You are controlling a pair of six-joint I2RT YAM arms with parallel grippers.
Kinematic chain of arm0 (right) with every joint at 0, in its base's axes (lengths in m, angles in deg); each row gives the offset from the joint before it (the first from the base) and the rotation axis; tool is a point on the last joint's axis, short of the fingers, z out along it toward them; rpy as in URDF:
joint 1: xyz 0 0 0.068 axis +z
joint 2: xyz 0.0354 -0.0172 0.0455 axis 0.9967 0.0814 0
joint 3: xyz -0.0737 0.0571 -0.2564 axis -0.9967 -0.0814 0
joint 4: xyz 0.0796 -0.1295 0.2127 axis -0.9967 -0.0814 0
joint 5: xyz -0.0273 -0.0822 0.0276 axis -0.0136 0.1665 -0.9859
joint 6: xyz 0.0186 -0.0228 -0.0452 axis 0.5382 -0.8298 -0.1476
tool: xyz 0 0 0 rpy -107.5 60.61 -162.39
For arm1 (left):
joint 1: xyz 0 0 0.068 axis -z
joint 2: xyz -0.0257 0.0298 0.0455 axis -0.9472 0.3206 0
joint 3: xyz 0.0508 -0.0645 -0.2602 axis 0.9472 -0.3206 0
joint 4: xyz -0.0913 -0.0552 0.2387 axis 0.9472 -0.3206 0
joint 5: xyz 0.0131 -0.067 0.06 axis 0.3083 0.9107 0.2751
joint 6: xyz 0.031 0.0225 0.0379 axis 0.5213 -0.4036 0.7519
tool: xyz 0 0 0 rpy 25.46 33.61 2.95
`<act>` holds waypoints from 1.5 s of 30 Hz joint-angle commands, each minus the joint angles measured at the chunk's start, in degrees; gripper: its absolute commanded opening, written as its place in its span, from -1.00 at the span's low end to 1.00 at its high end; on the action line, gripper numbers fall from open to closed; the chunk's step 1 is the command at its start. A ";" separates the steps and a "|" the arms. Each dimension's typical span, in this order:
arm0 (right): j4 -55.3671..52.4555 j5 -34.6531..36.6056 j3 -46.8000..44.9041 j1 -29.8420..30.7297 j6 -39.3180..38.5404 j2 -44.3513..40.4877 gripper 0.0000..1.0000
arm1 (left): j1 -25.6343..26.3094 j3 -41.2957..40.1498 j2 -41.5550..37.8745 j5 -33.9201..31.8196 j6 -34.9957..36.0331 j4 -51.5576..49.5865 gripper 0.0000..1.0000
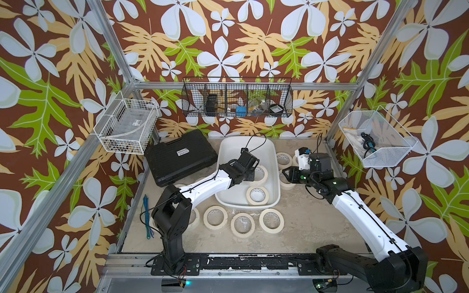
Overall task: Take out the art tape in the storage box
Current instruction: Pick up the art tape from the storage box.
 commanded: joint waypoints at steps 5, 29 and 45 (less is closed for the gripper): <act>1.80 3.60 0.63 6.24 2.04 2.47 -0.15 | 4.09 -5.84 -7.02 -1.55 -1.33 0.77 -0.83; 3.83 10.14 1.63 19.16 0.73 11.39 -0.07 | 6.91 -12.37 -13.19 0.40 -1.70 0.77 -0.83; 2.87 12.41 1.88 19.60 -0.74 13.06 -0.41 | 6.96 -11.05 -11.93 0.89 -1.92 0.16 -0.83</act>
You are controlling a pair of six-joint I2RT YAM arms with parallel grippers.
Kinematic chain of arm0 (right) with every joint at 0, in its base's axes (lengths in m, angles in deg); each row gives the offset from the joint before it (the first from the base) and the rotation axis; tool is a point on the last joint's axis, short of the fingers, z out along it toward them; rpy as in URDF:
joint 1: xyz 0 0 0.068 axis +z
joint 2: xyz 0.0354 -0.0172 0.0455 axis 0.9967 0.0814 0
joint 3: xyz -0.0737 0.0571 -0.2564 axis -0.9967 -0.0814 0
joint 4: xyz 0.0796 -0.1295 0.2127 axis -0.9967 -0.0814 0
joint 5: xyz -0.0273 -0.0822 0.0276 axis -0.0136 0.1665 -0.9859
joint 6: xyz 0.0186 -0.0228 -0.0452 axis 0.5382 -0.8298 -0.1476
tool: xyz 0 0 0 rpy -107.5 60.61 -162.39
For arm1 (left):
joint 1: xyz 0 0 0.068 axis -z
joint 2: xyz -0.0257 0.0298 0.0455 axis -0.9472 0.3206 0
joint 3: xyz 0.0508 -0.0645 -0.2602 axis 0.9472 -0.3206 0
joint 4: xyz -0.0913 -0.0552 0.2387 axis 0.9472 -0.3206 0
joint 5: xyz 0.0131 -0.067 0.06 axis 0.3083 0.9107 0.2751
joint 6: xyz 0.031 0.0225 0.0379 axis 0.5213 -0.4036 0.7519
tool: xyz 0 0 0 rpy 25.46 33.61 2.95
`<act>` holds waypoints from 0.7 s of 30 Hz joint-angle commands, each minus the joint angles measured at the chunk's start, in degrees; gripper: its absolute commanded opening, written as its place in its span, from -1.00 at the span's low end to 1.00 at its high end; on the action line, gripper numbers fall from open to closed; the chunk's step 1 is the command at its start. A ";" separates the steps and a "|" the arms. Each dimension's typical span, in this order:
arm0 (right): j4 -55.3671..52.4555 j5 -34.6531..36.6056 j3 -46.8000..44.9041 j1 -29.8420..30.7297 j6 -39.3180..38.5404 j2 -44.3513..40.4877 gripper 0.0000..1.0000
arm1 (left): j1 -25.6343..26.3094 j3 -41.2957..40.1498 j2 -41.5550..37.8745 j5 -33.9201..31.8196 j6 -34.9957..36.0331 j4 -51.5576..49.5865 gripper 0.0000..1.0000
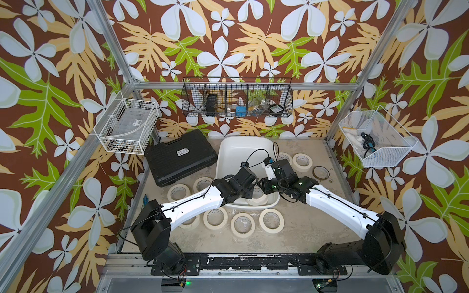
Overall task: Take out the art tape in the storage box
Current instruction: Pick up the art tape from the storage box.
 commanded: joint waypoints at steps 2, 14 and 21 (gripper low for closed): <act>-0.42 2.66 0.39 -0.05 0.32 0.59 -0.52 | 0.16 0.93 -0.13 1.00 -0.65 2.08 -0.81; -0.68 3.98 0.54 -0.05 -0.73 -0.15 -0.92 | 0.03 -0.61 -2.55 0.34 -4.07 5.13 -0.04; -1.48 6.56 0.81 -0.13 -1.47 -1.31 -0.97 | 0.08 -1.05 -5.65 -2.72 -4.99 5.07 0.11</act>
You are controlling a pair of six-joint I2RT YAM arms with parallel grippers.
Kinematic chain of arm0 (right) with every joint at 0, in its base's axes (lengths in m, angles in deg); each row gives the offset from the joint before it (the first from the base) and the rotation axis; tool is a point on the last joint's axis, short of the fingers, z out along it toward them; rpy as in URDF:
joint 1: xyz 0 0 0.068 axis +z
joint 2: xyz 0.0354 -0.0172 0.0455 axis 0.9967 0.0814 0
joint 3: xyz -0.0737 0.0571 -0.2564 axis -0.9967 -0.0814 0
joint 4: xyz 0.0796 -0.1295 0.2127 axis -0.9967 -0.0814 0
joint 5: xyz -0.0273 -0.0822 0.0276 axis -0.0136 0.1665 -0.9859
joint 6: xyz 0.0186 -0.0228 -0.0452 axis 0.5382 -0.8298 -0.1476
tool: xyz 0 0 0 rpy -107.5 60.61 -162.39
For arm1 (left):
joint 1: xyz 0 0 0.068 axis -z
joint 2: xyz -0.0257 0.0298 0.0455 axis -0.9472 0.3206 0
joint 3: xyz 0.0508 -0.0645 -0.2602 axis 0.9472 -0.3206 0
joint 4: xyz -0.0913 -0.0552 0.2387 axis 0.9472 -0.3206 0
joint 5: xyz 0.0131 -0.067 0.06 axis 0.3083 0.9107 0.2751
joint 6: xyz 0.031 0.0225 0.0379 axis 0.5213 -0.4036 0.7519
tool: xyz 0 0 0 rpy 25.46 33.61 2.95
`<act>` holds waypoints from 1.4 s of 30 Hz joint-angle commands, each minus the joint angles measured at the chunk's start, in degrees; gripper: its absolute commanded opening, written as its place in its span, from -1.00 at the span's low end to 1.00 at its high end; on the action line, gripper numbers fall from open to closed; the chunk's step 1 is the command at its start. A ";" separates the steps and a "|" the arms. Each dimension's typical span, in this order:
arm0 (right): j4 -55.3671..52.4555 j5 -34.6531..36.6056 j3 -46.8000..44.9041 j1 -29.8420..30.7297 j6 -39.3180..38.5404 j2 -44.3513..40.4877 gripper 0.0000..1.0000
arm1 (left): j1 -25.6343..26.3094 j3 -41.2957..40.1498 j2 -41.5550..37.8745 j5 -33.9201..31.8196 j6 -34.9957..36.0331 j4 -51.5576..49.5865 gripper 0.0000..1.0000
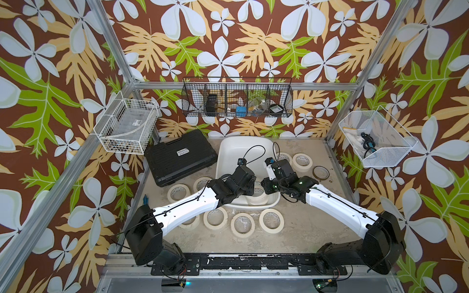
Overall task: Take out the art tape in the storage box
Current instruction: Pick up the art tape from the storage box, then place the art tape at the center of the board.
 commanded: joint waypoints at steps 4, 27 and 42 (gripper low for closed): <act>0.57 4.08 0.19 -1.89 -0.69 -3.50 -1.00 | -0.03 -0.64 -2.62 -3.32 -0.57 1.09 0.15; 8.45 1.34 -14.75 -38.37 4.26 -22.07 -1.00 | -0.56 -2.16 -4.02 -2.61 -0.85 1.02 0.16; 26.73 0.62 -26.35 -47.62 8.45 -15.71 -1.00 | -0.62 -3.29 -5.48 -2.93 -0.93 0.61 0.16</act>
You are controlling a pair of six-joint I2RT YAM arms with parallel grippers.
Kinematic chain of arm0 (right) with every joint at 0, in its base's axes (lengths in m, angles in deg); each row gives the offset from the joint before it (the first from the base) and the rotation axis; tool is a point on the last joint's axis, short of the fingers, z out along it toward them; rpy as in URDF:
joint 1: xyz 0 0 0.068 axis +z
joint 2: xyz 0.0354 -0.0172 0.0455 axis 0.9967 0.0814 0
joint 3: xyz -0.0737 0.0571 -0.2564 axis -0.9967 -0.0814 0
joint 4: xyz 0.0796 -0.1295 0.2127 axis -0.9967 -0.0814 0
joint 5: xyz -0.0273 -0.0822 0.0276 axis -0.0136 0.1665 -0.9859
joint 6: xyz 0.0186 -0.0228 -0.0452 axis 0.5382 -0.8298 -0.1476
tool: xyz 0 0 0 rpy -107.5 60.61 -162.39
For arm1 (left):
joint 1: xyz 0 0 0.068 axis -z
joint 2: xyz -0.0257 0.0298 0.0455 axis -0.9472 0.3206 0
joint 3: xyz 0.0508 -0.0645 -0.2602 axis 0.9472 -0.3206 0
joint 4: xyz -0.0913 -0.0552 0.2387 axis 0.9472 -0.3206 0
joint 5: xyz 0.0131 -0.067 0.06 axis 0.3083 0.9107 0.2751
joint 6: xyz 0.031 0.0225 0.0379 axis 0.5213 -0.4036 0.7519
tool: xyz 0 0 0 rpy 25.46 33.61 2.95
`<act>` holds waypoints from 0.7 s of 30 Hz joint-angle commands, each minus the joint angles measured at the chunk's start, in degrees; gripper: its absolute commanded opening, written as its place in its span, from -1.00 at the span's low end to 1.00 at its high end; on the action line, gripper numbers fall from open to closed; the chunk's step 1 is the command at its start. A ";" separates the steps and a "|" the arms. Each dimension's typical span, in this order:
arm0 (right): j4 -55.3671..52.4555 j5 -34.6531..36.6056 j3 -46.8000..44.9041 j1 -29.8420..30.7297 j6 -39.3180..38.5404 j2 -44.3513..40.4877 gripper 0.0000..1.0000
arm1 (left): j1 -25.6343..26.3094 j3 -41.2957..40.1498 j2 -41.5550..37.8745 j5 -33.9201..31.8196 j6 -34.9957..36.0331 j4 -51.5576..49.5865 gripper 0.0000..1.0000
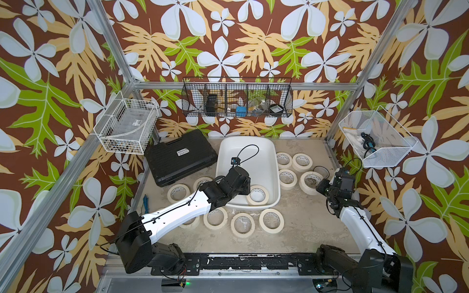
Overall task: Take out the art tape in the storage box
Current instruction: Place the art tape at the center of the board.
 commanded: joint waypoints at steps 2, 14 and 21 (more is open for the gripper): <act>9.13 1.12 -0.62 -0.06 1.37 2.77 -1.00 | -0.12 -0.17 -0.74 -0.15 0.06 -0.22 0.16; 15.74 0.64 1.56 -0.58 1.91 14.52 -1.00 | -0.15 -0.96 -3.25 -0.69 -0.11 -1.81 0.15; 16.80 -0.26 3.32 -0.58 2.36 20.00 -1.00 | -0.08 -2.70 -4.84 -0.66 -0.88 -2.06 0.16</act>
